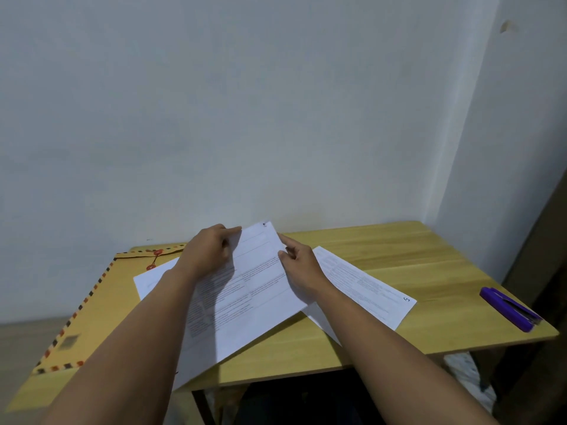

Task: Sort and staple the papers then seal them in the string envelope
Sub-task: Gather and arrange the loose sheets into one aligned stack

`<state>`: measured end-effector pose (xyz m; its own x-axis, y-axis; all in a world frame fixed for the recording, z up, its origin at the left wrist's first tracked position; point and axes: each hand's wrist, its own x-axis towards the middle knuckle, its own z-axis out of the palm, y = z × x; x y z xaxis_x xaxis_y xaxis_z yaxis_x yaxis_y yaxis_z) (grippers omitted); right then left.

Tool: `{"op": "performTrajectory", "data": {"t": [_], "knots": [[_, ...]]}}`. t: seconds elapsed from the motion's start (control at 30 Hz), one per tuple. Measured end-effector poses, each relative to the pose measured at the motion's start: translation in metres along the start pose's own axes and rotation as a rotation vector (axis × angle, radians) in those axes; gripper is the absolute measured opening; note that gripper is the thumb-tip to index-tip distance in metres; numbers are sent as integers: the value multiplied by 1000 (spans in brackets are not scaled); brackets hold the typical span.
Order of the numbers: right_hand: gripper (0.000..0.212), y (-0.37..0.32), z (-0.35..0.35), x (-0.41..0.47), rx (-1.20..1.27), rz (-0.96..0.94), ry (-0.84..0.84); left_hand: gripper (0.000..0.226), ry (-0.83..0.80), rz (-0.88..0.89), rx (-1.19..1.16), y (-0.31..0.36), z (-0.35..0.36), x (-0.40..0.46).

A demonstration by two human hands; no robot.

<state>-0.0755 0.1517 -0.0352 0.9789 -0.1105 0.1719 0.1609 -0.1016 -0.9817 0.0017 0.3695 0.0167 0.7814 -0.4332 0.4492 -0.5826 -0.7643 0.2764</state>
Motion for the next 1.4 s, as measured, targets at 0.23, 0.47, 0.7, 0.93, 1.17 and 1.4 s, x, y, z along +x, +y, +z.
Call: {"op": "performTrajectory", "data": {"t": [0.23,0.47,0.7,0.93,1.17,1.4], "knots": [[49,37,16,18,-153,78,-73,17,-86,-104,-36,-32,32,-15],[42,41,-4,65,-496,124,0,10,-116,-141,-60,-63,54,-17],[33,33,-11,132,-912,339,62,12,-83,-165,-121,-89,67,-10],[36,51,-3,153,-974,551,82,29,-92,-174,-128,-111,80,-12],[25,62,4,153,-676,435,245,28,-65,-183,-161,-110,84,-16],[11,45,23,149,-264,118,408,51,2,-148,-183,-101,67,-12]]}}
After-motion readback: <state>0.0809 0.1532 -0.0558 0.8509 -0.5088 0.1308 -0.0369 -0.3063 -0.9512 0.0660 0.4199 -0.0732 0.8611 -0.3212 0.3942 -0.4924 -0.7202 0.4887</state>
